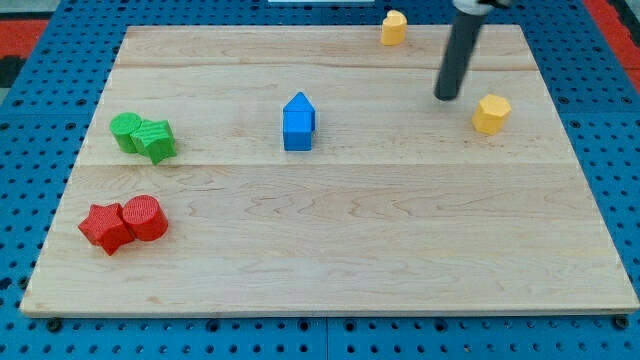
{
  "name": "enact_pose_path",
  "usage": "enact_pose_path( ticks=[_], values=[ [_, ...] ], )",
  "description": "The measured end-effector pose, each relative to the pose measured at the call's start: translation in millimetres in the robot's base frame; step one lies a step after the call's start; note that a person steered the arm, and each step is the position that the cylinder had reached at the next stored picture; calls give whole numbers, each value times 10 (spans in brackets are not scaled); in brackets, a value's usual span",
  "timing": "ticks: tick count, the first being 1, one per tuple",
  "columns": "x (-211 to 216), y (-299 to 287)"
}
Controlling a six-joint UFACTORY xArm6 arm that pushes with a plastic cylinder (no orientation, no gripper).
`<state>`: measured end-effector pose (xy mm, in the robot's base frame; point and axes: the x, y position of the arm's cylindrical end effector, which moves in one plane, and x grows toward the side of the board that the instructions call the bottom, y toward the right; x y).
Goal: Push the yellow heart slightly left and right
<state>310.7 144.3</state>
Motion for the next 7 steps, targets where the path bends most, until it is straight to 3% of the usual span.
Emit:
enact_pose_path(
  ticks=[1,2,3,4,6,7],
  values=[
    [-307,201],
    [327,372],
    [558,431],
    [319,487],
    [-1041,424],
    [-1188,254]
  ],
)
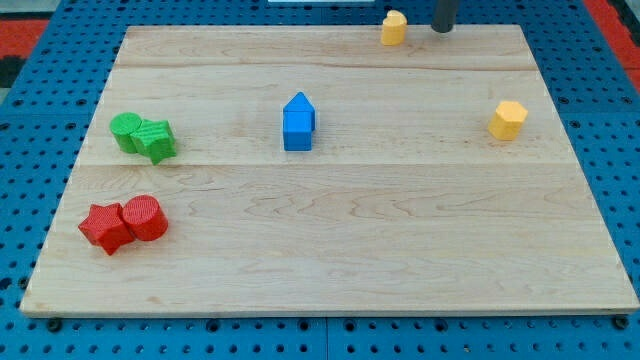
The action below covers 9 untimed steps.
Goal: Push the yellow heart slightly left and right
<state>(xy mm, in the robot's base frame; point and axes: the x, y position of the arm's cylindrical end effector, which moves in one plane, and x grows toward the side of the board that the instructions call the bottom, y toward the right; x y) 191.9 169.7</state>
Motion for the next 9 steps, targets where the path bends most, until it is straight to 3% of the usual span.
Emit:
enact_pose_path(
  ticks=[2,3,4,5,6,8,9],
  values=[
    [-6,-117],
    [191,-1039],
    [732,-1826],
    [745,-2513],
    [84,-3170],
    [-2,-3016],
    [-1,-2258]
  ],
)
